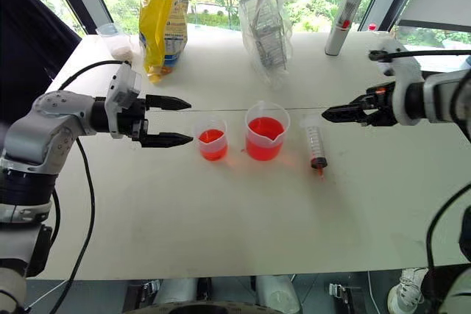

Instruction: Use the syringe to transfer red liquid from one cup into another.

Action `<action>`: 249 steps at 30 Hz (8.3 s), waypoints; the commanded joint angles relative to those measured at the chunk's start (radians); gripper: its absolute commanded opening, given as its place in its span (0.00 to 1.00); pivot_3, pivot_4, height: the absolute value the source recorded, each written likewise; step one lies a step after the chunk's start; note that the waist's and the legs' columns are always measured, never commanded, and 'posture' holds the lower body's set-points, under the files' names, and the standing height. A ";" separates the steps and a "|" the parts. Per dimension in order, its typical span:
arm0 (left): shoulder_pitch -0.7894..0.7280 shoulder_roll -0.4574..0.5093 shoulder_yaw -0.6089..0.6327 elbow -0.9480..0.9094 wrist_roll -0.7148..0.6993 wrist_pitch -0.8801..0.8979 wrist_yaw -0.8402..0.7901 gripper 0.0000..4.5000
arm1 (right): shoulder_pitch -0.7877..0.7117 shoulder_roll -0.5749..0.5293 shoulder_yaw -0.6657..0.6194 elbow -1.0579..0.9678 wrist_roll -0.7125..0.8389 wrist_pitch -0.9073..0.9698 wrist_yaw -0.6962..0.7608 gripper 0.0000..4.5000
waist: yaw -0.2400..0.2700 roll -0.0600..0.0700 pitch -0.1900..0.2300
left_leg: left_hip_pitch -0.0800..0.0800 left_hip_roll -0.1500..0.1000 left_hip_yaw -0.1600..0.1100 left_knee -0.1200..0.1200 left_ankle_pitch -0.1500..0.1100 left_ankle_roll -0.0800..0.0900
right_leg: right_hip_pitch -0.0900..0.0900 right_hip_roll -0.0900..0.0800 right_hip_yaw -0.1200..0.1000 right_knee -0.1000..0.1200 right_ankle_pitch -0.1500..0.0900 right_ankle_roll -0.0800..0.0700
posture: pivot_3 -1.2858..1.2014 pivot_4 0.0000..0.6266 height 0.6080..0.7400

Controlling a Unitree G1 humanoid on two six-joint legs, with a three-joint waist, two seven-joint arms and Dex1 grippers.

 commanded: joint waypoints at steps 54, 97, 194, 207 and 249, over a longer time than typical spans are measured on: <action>-0.286 -0.119 0.009 0.179 0.011 -0.049 -0.001 1.00 | 0.027 0.678 -0.571 -0.553 -0.331 -0.370 -0.180 0.31 | -0.012 0.003 0.000 | 0.001 0.000 -0.002 0.006 0.000 0.000 | -0.001 0.009 -0.002 0.014 0.001 0.001 | 0.52 0.24 0.99; -0.627 -0.455 -0.041 0.702 0.235 -0.289 -0.031 0.71 | 0.578 0.814 -0.197 -0.365 -0.382 -1.135 -0.276 0.31 | -0.024 0.002 0.000 | 0.000 -0.001 -0.002 0.007 0.001 -0.001 | -0.001 0.009 -0.002 0.014 0.001 0.001 | 0.52 0.24 0.99; -0.373 -0.069 0.075 0.417 0.167 -0.100 -0.116 0.98 | 0.342 0.738 -0.204 -0.487 -0.268 -1.001 -0.283 0.31 | -0.025 0.002 0.000 | 0.000 0.000 -0.003 0.011 0.001 -0.002 | 0.000 0.008 -0.003 0.017 0.001 0.001 | 0.52 0.24 0.99; -0.330 0.004 0.101 0.364 0.156 -0.071 -0.083 0.98 | 0.291 0.957 -0.022 -0.285 -0.282 -1.108 -0.247 0.31 | -0.024 0.001 -0.001 | 0.000 0.000 -0.003 0.011 0.001 -0.002 | 0.000 0.008 -0.003 0.017 0.001 0.001 | 0.52 0.24 0.99; -0.415 -0.104 0.090 0.300 -0.020 0.166 -0.001 0.02 | 0.375 0.997 0.021 -0.153 -0.391 -1.230 -0.214 0.31 | -0.026 0.001 -0.001 | -0.002 0.000 -0.004 0.015 0.001 -0.002 | 0.000 0.008 -0.005 0.018 0.001 0.001 | 0.52 0.24 0.99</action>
